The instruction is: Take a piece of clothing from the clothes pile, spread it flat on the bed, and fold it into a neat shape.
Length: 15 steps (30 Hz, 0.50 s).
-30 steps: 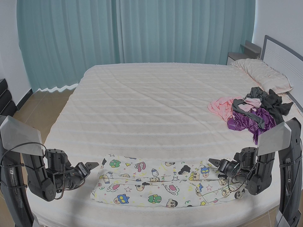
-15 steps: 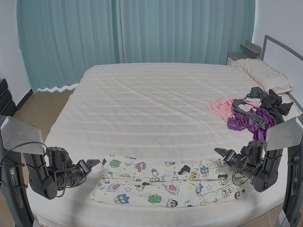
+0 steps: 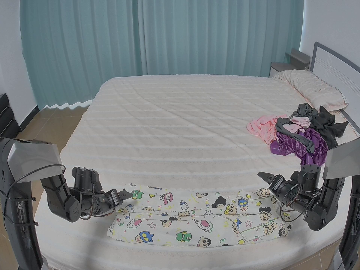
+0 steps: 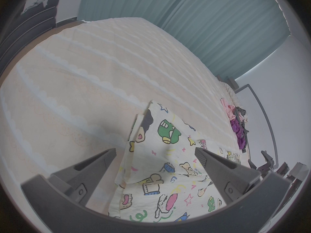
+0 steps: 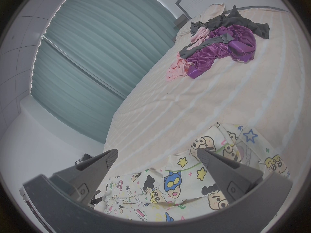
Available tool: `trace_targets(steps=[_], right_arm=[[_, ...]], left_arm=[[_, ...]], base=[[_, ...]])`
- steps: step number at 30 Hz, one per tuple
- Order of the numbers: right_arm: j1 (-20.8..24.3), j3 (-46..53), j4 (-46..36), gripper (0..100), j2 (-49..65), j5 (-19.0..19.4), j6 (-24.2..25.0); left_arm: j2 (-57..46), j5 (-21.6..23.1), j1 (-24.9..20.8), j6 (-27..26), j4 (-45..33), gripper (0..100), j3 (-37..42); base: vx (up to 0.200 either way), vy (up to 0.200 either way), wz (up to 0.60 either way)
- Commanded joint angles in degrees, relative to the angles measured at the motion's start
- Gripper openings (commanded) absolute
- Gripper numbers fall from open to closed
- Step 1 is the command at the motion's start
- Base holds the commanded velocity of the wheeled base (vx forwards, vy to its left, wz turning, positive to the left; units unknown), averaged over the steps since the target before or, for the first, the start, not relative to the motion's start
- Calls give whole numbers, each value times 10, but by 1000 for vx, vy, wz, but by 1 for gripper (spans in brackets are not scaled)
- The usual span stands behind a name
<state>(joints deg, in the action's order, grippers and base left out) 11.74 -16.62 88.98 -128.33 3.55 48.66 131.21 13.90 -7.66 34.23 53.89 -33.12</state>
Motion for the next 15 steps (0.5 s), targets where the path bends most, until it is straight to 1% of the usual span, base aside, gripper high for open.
trace_targets(steps=[1,5,10,15], right_arm=[[10,4,8,100,4,-5,0],[10,2,8,100,-3,-5,0],[10,-5,9,100,-14,-5,-1],[11,-5,8,100,-15,-5,-1]], left_arm=[[2,2,-7,-7,4,100,-2],[2,1,-19,-7,17,100,11],[6,-4,-36,-11,67,100,52],[11,-5,-30,-16,89,100,50]], base=[[0,0,0],[0,0,0],[0,0,0],[0,0,0]])
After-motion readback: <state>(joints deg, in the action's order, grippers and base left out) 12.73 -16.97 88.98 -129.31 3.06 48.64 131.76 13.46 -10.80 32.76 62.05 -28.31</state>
